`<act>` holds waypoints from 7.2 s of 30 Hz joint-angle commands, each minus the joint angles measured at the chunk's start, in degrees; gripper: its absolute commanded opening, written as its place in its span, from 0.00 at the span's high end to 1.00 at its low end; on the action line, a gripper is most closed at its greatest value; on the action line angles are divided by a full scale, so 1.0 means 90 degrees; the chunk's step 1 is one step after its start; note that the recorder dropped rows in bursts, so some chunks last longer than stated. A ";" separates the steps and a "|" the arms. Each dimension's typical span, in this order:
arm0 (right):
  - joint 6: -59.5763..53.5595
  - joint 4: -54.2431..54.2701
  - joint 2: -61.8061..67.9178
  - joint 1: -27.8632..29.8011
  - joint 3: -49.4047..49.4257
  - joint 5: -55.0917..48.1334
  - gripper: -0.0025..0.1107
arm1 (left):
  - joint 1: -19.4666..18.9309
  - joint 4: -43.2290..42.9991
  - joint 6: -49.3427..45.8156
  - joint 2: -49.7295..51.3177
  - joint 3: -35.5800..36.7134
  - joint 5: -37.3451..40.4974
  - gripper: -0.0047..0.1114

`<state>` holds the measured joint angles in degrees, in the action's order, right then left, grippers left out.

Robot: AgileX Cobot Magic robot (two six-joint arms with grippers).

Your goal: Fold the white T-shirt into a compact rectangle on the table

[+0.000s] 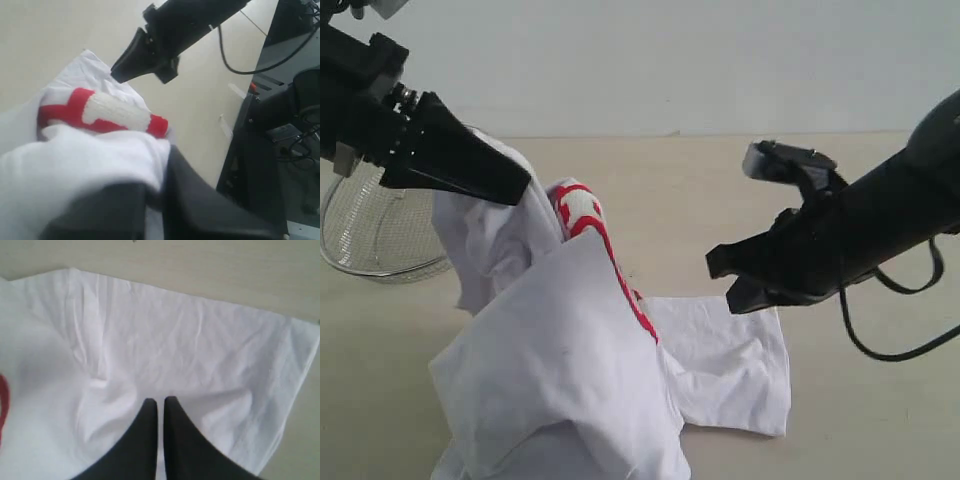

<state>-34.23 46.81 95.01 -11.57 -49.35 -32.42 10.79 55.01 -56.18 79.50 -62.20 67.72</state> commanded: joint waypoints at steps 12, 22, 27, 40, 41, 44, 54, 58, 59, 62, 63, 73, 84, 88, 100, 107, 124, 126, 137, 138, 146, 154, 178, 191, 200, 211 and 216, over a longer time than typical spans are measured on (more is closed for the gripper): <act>0.0022 -0.0035 0.1155 -0.0184 -0.0123 0.0963 0.98 | 0.0049 0.0145 -0.0042 -0.0019 -0.0009 0.0185 0.92; -0.0003 -0.0100 0.1551 -0.0184 -0.0188 0.1369 0.98 | 0.0049 0.0014 0.0209 -0.0019 -0.0009 0.0160 0.92; -0.0003 -0.0109 0.1672 -0.0184 -0.0273 0.1412 0.98 | 0.0049 -0.0001 0.0246 -0.0019 -0.0009 0.0114 0.80; 0.0125 -0.0224 0.1752 0.0320 -0.0313 0.1867 0.98 | 0.0049 -0.0001 0.0246 -0.0019 -0.0038 -0.0437 0.49; 0.0125 -0.0262 0.1752 0.0461 -0.0313 0.1867 0.98 | 0.0049 -0.0001 0.0246 -0.0019 -0.0038 -0.0437 0.49; 0.0125 -0.0312 0.1779 0.0884 -0.0425 0.1799 0.98 | 0.0049 -0.0001 0.0246 -0.0019 -0.0036 -0.0481 0.49; 0.0635 -0.1098 0.2237 0.1753 -0.1865 0.1037 0.98 | 0.0049 0.0340 0.0246 -0.0019 -0.0052 -0.0442 0.50; 0.1292 -0.1646 0.2533 0.1849 -0.2431 0.0618 0.98 | 0.0049 0.0340 0.0246 -0.0019 -0.0052 -0.0509 0.50; 0.1273 -0.1616 0.2519 0.1849 -0.2456 0.0606 0.98 | 0.0049 0.0340 0.0246 -0.0019 -0.0052 -0.0521 0.50; 0.1164 -0.1568 0.2209 0.1818 -0.2456 0.0556 0.98 | 0.0049 0.0340 0.0246 -0.0019 -0.0052 -0.0510 0.50; 0.1185 -0.1540 0.2085 0.1818 -0.2456 0.0436 0.98 | 0.0049 0.0340 0.0246 -0.0019 -0.0052 -0.0523 0.50; 0.1094 -0.1644 0.1276 0.1203 -0.1913 -0.0614 0.98 | 0.0049 0.0340 0.0289 -0.0019 -0.0052 -0.0518 0.50; 0.2105 -0.2452 0.1705 0.0338 -0.1325 0.0252 0.98 | 0.0049 0.0340 0.0551 -0.0019 -0.0052 -0.0160 0.50; 0.2105 -0.2478 0.2102 0.0338 -0.1338 0.0641 0.98 | 0.0049 0.0340 0.0575 -0.0019 -0.0052 -0.0145 0.50; 0.3537 -0.4136 0.3285 0.0338 -0.2579 0.0370 0.98 | 0.0049 0.0479 0.0574 -0.0019 -0.0052 -0.0145 0.50; 0.3978 -0.4624 0.3665 0.0987 -0.3574 -0.0097 0.98 | 0.0049 0.0620 0.0574 -0.0019 -0.0052 -0.0163 0.50; 0.4282 -0.4963 0.4457 0.2162 -0.5418 -0.0772 0.98 | 0.0049 0.0623 0.0586 -0.0019 -0.0052 -0.0196 0.50; 0.4371 -0.4964 0.4524 0.2250 -0.5715 -0.0867 0.98 | 0.0049 0.0623 0.0586 -0.0019 -0.0052 -0.0196 0.50; 0.3185 -0.2673 0.3943 0.2288 -0.6429 -0.1395 0.98 | 0.0049 0.0554 0.0585 -0.0019 -0.0052 -0.0266 0.50; 0.2854 -0.2300 0.3830 0.2235 -0.6429 -0.1483 0.98 | 0.0049 0.0540 0.0585 -0.0019 -0.0052 -0.0298 0.50; 0.2847 -0.2575 0.3662 0.1476 -0.6393 -0.2048 0.98 | 0.0049 0.0416 0.0700 -0.0019 -0.0052 -0.0367 0.50; 0.2539 -0.2327 0.3490 0.0452 -0.6340 -0.2795 0.98 | 0.0049 0.0416 0.0724 -0.0019 -0.0052 -0.0337 0.50; 0.2340 -0.2235 0.1327 -0.0938 -0.3829 -0.2637 0.98 | 0.0049 -0.0626 0.1443 -0.0019 -0.0052 0.0099 0.87; 0.1346 -0.1275 -0.0348 -0.2529 -0.0607 -0.0450 0.46 | 0.0049 -0.1856 0.2510 -0.0363 0.0404 0.0092 0.87; 0.1491 -0.1286 0.0320 -0.3307 -0.0446 0.0734 0.46 | 0.0049 -0.2193 0.2863 -0.1224 0.0973 0.0249 0.87; 0.1447 -0.1249 0.0959 -0.3324 -0.0446 0.1348 0.46 | 0.0049 -0.1677 0.2940 -0.1657 0.1390 0.0118 0.87; 0.1447 -0.1364 0.1316 -0.3460 -0.0446 0.1413 0.47 | 0.0049 -0.1676 0.2917 -0.1657 0.1430 0.0118 0.87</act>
<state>-20.81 35.34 105.44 -41.90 -53.62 -20.08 10.79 38.98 -29.81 64.98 -49.56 69.31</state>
